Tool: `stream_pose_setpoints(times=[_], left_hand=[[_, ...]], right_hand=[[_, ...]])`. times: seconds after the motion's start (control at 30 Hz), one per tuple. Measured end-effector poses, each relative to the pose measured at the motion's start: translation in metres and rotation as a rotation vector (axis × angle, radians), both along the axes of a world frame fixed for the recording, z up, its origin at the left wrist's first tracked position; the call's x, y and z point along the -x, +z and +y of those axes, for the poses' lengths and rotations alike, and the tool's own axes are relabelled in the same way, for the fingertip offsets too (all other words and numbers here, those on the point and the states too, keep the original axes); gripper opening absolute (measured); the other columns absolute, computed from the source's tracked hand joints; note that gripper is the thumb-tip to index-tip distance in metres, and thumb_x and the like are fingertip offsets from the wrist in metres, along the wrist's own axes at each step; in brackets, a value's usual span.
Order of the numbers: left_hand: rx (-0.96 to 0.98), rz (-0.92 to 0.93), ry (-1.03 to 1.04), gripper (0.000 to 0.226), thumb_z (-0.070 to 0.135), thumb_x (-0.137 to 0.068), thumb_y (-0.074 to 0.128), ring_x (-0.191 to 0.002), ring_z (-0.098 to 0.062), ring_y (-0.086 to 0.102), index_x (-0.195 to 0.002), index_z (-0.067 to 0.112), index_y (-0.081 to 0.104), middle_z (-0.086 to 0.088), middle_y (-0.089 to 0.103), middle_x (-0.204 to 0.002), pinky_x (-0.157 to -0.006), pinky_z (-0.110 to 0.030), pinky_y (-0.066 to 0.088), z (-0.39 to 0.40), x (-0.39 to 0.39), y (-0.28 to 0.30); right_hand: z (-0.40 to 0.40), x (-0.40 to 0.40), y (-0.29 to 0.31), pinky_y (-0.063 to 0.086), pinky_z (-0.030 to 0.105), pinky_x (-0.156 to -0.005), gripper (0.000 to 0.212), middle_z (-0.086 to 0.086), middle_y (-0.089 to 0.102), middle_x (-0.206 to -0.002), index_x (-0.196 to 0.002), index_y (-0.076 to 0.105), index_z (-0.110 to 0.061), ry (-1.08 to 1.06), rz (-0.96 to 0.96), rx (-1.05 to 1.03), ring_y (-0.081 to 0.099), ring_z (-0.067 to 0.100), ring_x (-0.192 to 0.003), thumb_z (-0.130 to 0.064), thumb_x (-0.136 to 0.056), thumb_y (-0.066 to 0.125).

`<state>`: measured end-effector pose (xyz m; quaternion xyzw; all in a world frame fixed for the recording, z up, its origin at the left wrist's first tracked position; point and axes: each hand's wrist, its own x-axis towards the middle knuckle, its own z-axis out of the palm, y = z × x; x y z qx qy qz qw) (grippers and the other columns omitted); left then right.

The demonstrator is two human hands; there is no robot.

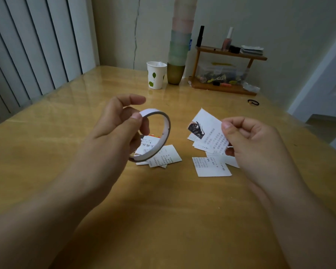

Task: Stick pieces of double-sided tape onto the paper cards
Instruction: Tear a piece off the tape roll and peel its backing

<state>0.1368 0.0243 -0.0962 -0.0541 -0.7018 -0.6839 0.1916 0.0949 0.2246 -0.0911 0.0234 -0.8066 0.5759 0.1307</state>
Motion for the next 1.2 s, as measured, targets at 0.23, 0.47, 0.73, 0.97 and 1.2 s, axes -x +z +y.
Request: stream_pose_setpoints(times=[0.23, 0.47, 0.73, 0.97, 1.2], left_hand=[[-0.051, -0.034, -0.002, 0.03, 0.0, -0.095, 0.042, -0.051, -0.009, 0.039, -0.105, 0.025, 0.055, 0.007, 0.059, -0.062, -0.053, -0.02, 0.035, 0.0, 0.003, 0.0], [-0.056, -0.079, -0.113, 0.022, 0.004, -0.093, 0.047, -0.056, -0.009, 0.046, -0.107, 0.018, 0.055, 0.003, 0.066, -0.068, -0.062, -0.026, 0.035, 0.003, -0.001, 0.002], [-0.022, -0.108, -0.238, 0.031, -0.006, -0.093, 0.04, -0.062, -0.012, 0.052, -0.114, 0.013, 0.052, 0.001, 0.072, -0.082, -0.07, -0.025, 0.043, 0.003, -0.004, 0.002], [-0.02, -0.115, -0.327, 0.034, -0.001, -0.083, 0.051, -0.065, -0.014, 0.055, -0.113, 0.016, 0.053, -0.001, 0.071, -0.08, -0.072, -0.026, 0.046, 0.002, -0.003, -0.001], [-0.004, -0.131, -0.344, 0.027, -0.001, -0.085, 0.055, -0.07, -0.015, 0.061, -0.109, 0.012, 0.057, -0.005, 0.073, -0.086, -0.074, -0.025, 0.051, 0.005, -0.005, -0.001]], right_hand=[[0.005, 0.005, -0.007, 0.041, 0.017, -0.049, 0.012, -0.005, 0.072, -0.073, -0.08, 0.069, -0.021, 0.048, -0.096, -0.17, 0.058, -0.002, -0.055, -0.025, -0.09, 0.063], [0.004, 0.01, -0.02, 0.033, 0.008, -0.047, 0.009, -0.011, 0.056, -0.069, -0.088, 0.066, -0.023, 0.082, -0.115, -0.598, 0.048, -0.001, -0.055, -0.029, -0.083, 0.071], [-0.011, -0.004, -0.009, 0.041, 0.008, -0.076, 0.025, -0.02, 0.058, -0.097, -0.107, 0.063, -0.032, 0.146, 0.419, -0.391, 0.053, -0.001, -0.093, -0.021, -0.085, 0.069], [-0.015, -0.007, -0.01, 0.041, 0.008, -0.078, 0.026, -0.023, 0.056, -0.101, -0.11, 0.063, -0.032, 0.208, 0.503, -0.359, 0.053, -0.003, -0.097, -0.026, -0.085, 0.059], [-0.02, -0.013, -0.008, 0.04, 0.009, -0.079, 0.026, -0.013, 0.056, -0.103, -0.111, 0.066, -0.022, 0.241, 0.617, -0.383, 0.052, -0.001, -0.096, -0.029, -0.087, 0.058]])
